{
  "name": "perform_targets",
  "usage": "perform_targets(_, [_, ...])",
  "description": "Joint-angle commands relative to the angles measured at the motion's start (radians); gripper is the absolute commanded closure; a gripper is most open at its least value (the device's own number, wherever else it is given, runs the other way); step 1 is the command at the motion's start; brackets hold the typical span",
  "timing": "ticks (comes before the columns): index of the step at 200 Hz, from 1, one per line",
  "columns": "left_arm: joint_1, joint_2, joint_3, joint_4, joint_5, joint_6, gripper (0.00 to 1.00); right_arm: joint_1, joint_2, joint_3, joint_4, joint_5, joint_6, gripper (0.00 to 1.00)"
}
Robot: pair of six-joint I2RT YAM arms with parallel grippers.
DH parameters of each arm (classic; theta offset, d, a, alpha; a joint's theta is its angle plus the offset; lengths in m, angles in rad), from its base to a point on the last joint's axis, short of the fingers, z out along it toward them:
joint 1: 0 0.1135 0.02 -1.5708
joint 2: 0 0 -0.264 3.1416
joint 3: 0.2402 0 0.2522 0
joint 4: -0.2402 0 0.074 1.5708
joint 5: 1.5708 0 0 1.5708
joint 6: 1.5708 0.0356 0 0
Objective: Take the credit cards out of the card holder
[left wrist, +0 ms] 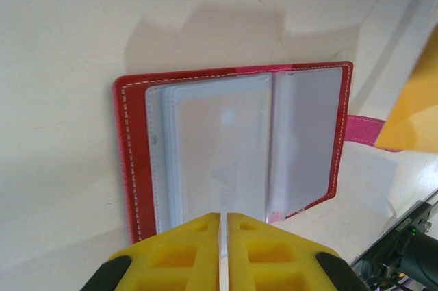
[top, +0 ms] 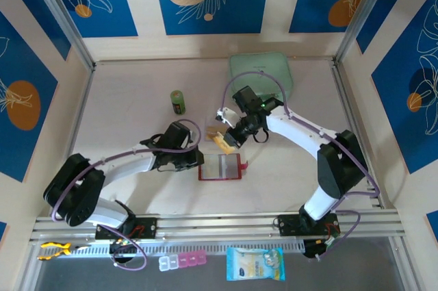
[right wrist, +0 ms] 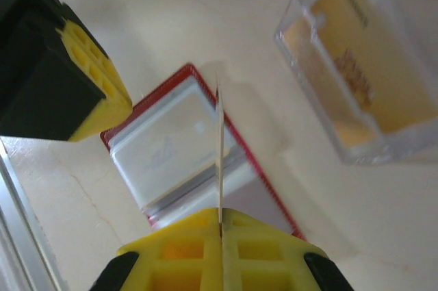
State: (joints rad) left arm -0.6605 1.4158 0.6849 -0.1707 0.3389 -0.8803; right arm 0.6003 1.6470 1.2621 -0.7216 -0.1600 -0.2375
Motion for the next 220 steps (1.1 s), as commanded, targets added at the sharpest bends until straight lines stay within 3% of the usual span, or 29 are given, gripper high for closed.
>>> perform_targets(1, [0.019, -0.026, -0.02, -0.015, -0.002, 0.023, 0.9, -0.013, 0.054, 0.091, -0.069, -0.012, -0.157, 1.0])
perform_targets(62, [0.052, -0.044, -0.046, -0.015, 0.009, 0.029, 0.9, -0.059, 0.231, 0.36, -0.216, -0.019, -0.359, 1.0])
perform_targets(144, [0.112, -0.064, -0.07, -0.028, 0.027, 0.046, 0.9, -0.094, 0.446, 0.641, -0.399, 0.004, -0.507, 1.0])
perform_targets(220, [0.154, -0.077, -0.072, -0.049, 0.04, 0.058, 0.9, -0.093, 0.552, 0.75, -0.524, 0.016, -0.583, 1.0])
